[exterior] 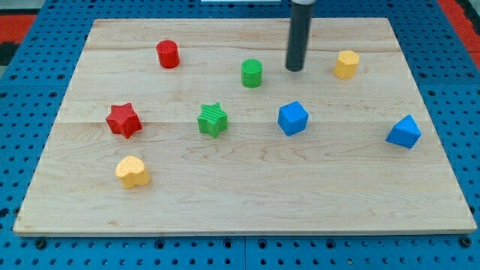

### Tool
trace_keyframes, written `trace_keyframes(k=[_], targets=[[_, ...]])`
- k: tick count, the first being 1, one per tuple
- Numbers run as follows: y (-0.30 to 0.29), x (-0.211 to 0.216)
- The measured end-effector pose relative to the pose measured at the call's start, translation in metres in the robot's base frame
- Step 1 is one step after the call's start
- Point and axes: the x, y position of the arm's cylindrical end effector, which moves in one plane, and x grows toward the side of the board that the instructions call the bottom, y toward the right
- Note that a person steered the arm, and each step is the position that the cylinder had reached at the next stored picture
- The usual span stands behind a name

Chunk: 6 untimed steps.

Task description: Move the green circle diagonal to the red circle

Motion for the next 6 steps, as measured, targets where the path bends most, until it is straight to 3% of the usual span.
trace_keyframes(k=[2,4,6], targets=[[-0.096,-0.031],[-0.051,0.018],[-0.135,-0.043]])
